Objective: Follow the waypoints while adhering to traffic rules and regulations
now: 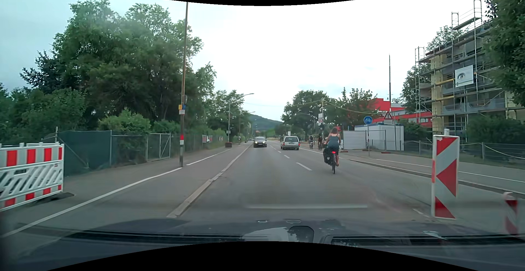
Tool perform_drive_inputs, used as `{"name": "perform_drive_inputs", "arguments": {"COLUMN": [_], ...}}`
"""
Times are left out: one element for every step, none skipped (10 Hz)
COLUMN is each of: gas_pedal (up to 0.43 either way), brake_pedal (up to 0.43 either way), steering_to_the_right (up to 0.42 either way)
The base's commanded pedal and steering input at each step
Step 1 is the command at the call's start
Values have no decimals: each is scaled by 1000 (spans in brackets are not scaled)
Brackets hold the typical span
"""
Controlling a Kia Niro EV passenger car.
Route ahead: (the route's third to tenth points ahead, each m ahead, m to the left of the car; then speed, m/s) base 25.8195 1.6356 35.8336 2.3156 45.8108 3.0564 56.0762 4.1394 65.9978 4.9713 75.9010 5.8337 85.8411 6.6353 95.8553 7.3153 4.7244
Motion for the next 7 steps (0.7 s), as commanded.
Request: {"name": "perform_drive_inputs", "arguments": {"gas_pedal": [87,87,110,118,118,138,138], "brake_pedal": [0,0,0,0,0,0,0], "steering_to_the_right": [13,13,13,13,14,13,16]}}
